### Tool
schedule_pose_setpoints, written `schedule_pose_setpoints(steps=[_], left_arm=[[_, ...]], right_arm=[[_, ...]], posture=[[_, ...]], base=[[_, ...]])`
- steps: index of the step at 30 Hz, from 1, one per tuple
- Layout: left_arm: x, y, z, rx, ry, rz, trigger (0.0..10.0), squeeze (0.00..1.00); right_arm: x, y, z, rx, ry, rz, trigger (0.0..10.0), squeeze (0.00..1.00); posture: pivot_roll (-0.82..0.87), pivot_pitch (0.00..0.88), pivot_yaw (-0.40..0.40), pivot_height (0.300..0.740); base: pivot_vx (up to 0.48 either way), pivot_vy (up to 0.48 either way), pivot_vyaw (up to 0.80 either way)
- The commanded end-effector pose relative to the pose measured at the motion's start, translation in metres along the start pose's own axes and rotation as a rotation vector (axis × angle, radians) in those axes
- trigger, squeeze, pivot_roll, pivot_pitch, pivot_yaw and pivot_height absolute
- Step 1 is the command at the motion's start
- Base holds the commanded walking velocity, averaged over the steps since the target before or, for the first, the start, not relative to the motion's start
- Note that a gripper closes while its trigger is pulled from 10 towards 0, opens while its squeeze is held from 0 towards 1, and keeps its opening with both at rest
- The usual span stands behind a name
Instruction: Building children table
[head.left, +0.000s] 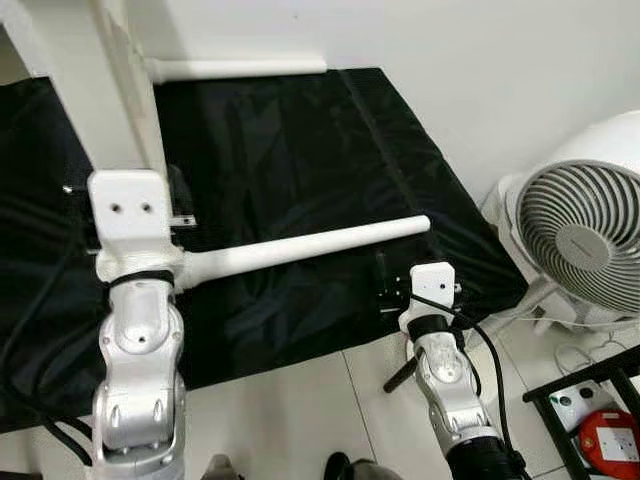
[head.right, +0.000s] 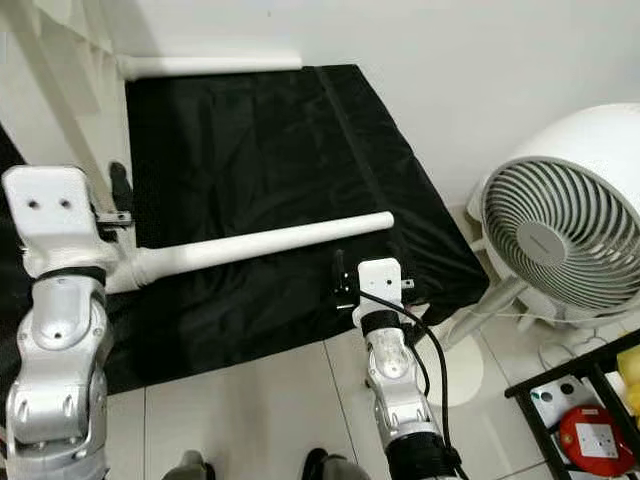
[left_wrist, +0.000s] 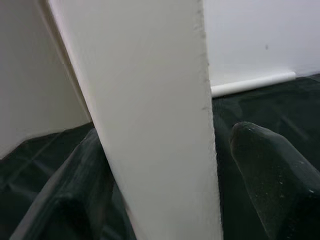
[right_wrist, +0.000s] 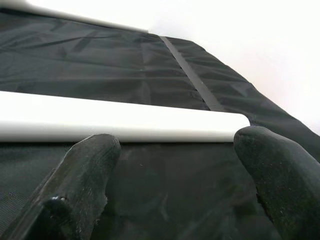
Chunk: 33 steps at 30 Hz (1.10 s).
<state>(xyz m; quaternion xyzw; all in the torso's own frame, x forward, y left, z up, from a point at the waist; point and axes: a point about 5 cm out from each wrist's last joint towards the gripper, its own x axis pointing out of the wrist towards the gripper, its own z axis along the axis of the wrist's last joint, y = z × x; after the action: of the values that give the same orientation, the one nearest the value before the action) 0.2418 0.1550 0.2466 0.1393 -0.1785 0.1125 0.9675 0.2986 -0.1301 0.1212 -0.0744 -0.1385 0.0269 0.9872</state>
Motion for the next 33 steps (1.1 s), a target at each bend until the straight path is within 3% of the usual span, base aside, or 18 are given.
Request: schedule_pose_setpoints(steps=[1, 4, 7, 11, 13, 15, 17, 18, 19, 21, 26, 28, 31, 33], left_arm=[[-0.013, -0.029, -0.001, 0.004, 0.004, -0.339, 10.0, 0.0], [-0.029, -0.013, -0.015, 0.067, 0.079, -0.257, 10.0, 0.0], [-0.036, 0.006, -0.017, 0.156, 0.046, -0.089, 10.0, 0.0], [-0.041, 0.012, -0.018, 0.183, 0.025, -0.028, 10.0, 0.0], [-0.052, 0.01, -0.015, 0.055, -0.015, -0.142, 10.0, 0.0], [-0.055, 0.01, -0.013, 0.025, -0.034, -0.17, 10.0, 0.0], [-0.067, -0.011, -0.014, -0.039, -0.031, -0.408, 10.0, 0.0], [-0.067, -0.011, -0.014, -0.039, -0.031, -0.408, 10.0, 0.0], [-0.072, -0.021, -0.015, -0.02, -0.046, -0.507, 10.0, 0.0], [-0.079, -0.029, -0.02, -0.066, -0.019, -0.608, 10.0, 0.0], [-0.084, -0.036, -0.026, -0.112, 0.026, -0.692, 10.0, 0.0], [-0.07, -0.039, -0.031, -0.112, 0.027, -0.62, 10.0, 0.0], [-0.067, -0.038, -0.031, -0.113, 0.024, -0.601, 10.0, 0.0], [-0.049, -0.044, -0.036, -0.136, 0.045, -0.491, 10.0, 0.0]], right_arm=[[-0.004, -0.004, -0.006, -0.008, 0.025, -0.003, 10.0, 0.0], [-0.004, -0.002, -0.007, -0.007, 0.029, 0.015, 10.0, 0.0], [-0.002, -0.001, -0.008, -0.008, 0.033, 0.036, 10.0, 0.0], [0.0, 0.0, -0.008, -0.01, 0.033, 0.05, 10.0, 0.0], [0.003, 0.003, -0.007, -0.012, 0.028, 0.069, 10.0, 0.0], [0.004, 0.003, -0.006, -0.013, 0.027, 0.074, 10.0, 0.0], [0.005, 0.002, -0.006, -0.017, 0.026, 0.08, 10.0, 0.0], [0.005, 0.002, -0.006, -0.017, 0.026, 0.08, 10.0, 0.0], [0.006, 0.002, -0.006, -0.02, 0.025, 0.083, 10.0, 0.0], [0.007, 0.001, -0.006, -0.024, 0.023, 0.085, 10.0, 0.0], [0.006, -0.001, -0.006, -0.03, 0.021, 0.076, 10.0, 0.0], [0.006, -0.001, -0.006, -0.026, 0.022, 0.07, 10.0, 0.0], [0.006, -0.001, -0.006, -0.026, 0.022, 0.069, 10.0, 0.0], [0.005, 0.0, -0.004, -0.016, 0.013, 0.068, 10.0, 0.0]], posture=[[0.07, 0.122, -0.068, 0.74], [0.08, 0.122, -0.085, 0.74], [0.1, 0.123, -0.107, 0.74], [0.1, 0.121, -0.112, 0.74], [0.11, 0.119, -0.134, 0.74], [0.11, 0.119, -0.134, 0.74], [0.11, 0.116, -0.142, 0.74], [0.11, 0.116, -0.142, 0.74], [0.11, 0.116, -0.144, 0.74], [0.11, 0.112, -0.145, 0.74], [0.1, 0.108, -0.141, 0.74], [0.09, 0.105, -0.133, 0.74], [0.09, 0.105, -0.133, 0.74], [0.08, 0.098, -0.125, 0.74]], base=[[0.0, 0.0, 0.0], [0.0, 0.0, 0.0], [0.0, 0.0, 0.0], [0.0, 0.0, 0.0], [0.0, 0.0, 0.0], [0.0, 0.0, 0.0], [0.0, 0.0, 0.0], [0.0, 0.0, 0.0], [0.0, 0.0, 0.0], [0.0, 0.0, 0.0], [0.0, 0.0, 0.0], [0.0, 0.0, 0.0], [0.0, 0.0, 0.0], [0.0, 0.0, 0.0]])
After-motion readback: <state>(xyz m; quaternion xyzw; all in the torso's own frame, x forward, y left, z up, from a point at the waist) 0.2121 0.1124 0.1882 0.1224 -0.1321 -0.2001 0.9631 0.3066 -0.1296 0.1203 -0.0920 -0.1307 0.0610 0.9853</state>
